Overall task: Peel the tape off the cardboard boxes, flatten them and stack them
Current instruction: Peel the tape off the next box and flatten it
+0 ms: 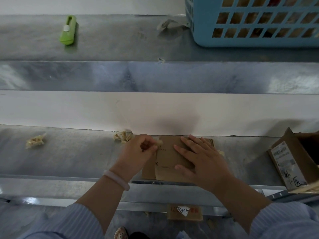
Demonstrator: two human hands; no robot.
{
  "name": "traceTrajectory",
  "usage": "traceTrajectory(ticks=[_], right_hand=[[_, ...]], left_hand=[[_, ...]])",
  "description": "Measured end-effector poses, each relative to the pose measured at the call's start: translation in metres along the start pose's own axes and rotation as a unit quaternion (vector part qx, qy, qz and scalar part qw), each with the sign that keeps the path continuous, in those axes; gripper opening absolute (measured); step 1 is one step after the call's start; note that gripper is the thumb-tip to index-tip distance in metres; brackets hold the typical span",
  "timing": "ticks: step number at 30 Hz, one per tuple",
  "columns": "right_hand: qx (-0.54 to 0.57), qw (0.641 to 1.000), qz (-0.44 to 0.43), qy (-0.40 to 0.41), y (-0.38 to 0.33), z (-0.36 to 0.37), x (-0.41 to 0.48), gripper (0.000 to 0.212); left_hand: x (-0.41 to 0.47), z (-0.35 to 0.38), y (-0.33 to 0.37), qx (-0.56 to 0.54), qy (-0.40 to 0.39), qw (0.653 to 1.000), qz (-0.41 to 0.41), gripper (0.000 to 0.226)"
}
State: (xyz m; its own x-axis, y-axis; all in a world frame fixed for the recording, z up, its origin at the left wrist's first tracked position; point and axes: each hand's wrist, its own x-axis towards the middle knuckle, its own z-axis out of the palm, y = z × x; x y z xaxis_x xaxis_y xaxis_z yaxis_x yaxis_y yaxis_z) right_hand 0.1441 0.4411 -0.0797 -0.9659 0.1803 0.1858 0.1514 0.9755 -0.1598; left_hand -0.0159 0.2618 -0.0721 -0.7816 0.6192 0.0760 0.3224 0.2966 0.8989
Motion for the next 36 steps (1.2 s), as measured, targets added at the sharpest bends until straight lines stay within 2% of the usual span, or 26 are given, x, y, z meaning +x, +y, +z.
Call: traceTrajectory(ticks=[2,3,5,7,8,10,13,16,20,24,29,31,34,36], right_hand=[[-0.001,1.0,-0.001,0.0,0.0,-0.001,-0.001,0.062],[-0.004,1.0,-0.003,-0.001,-0.001,-0.001,-0.001,0.062],[-0.008,1.0,-0.003,-0.003,-0.002,-0.002,0.0,0.062],[-0.004,1.0,0.0,-0.005,-0.001,-0.002,0.0,0.062],[-0.001,1.0,0.001,-0.003,-0.001,-0.002,0.0,0.062],[-0.001,1.0,0.002,-0.003,-0.001,-0.002,-0.001,0.062],[-0.005,1.0,0.002,-0.002,-0.001,-0.001,0.0,0.061],[-0.007,1.0,0.003,0.004,-0.001,-0.001,0.001,0.06],[0.003,1.0,0.004,0.016,-0.001,-0.001,0.001,0.059],[0.0,1.0,0.005,0.015,-0.002,0.0,0.001,0.059],[0.002,1.0,0.002,0.01,-0.001,-0.001,0.0,0.059],[0.002,1.0,0.002,0.008,-0.002,-0.001,0.0,0.059],[0.009,1.0,0.004,0.002,-0.002,-0.001,0.0,0.06],[0.01,1.0,0.004,0.001,-0.001,-0.001,0.0,0.06]], left_hand=[[-0.001,0.007,-0.004,-0.072,0.054,0.993,-0.071,0.019],[-0.002,0.01,-0.005,-0.072,0.081,0.991,-0.079,0.017],[-0.001,0.012,-0.006,0.04,0.122,0.992,-0.007,0.015],[0.001,0.01,-0.006,0.182,0.128,0.967,0.126,0.017],[0.003,0.008,-0.006,0.218,0.115,0.954,0.168,0.019],[0.005,0.003,-0.007,0.213,0.074,0.958,0.177,0.02],[0.004,-0.006,-0.005,0.092,0.009,0.991,0.093,0.022],[0.004,-0.009,0.0,-0.006,-0.025,0.999,0.024,0.034],[0.009,-0.002,0.001,-0.115,-0.031,0.987,-0.104,0.034],[0.013,0.0,-0.002,-0.161,-0.11,0.965,-0.175,0.025],[0.017,0.005,0.006,-0.147,-0.02,0.971,-0.189,0.01],[0.017,0.012,0.007,-0.145,0.025,0.97,-0.192,0.011],[0.019,0.023,0.001,-0.146,0.097,0.962,-0.208,0.009],[0.02,0.025,0.002,-0.193,0.109,0.948,-0.227,0.009]])
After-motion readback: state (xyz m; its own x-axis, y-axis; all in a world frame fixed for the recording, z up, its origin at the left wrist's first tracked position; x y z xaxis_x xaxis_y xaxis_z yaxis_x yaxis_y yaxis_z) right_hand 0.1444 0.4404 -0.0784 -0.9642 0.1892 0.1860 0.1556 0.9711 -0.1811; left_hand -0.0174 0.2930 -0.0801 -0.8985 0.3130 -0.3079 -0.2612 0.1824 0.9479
